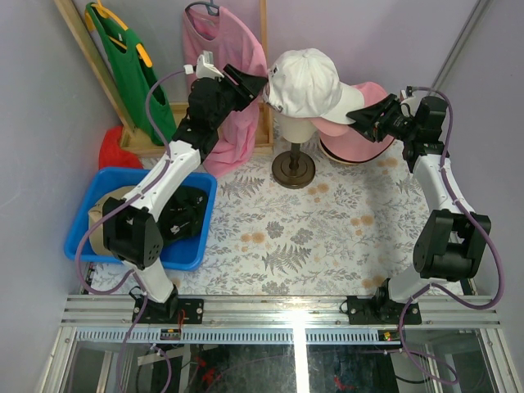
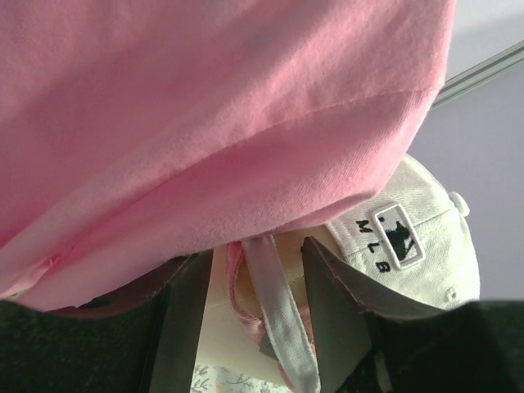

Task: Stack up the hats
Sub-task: Stack the hat on the hat.

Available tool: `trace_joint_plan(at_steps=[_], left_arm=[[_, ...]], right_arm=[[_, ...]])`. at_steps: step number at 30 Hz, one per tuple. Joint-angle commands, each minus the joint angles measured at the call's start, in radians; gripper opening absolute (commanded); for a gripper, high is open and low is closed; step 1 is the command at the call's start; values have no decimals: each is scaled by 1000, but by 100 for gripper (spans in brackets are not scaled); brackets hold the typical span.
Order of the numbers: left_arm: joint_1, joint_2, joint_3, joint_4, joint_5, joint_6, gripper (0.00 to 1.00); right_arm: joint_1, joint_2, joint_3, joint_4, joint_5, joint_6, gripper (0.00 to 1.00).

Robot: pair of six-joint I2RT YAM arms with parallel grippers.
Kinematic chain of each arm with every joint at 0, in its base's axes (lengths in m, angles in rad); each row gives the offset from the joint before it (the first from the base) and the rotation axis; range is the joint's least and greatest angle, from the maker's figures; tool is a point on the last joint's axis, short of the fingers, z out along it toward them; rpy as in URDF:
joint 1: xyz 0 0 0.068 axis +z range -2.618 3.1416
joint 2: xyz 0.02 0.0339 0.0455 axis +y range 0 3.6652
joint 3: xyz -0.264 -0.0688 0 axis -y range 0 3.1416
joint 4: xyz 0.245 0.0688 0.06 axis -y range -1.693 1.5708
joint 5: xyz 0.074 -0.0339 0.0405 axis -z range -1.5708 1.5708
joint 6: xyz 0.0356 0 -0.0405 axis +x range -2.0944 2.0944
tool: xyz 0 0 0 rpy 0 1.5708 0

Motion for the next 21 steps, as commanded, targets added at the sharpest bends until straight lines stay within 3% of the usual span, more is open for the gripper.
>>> trace_joint_plan(at_steps=[1, 13, 21], left_arm=[[6, 33, 59, -51, 45, 44, 45], [15, 47, 50, -108, 26, 36, 43], [18, 84, 83, -63, 102, 36, 41]], right_arm=[[-1, 4, 34, 32, 12, 18, 49], [4, 11, 50, 33, 20, 23, 49], [16, 19, 57, 51, 28, 35, 50]])
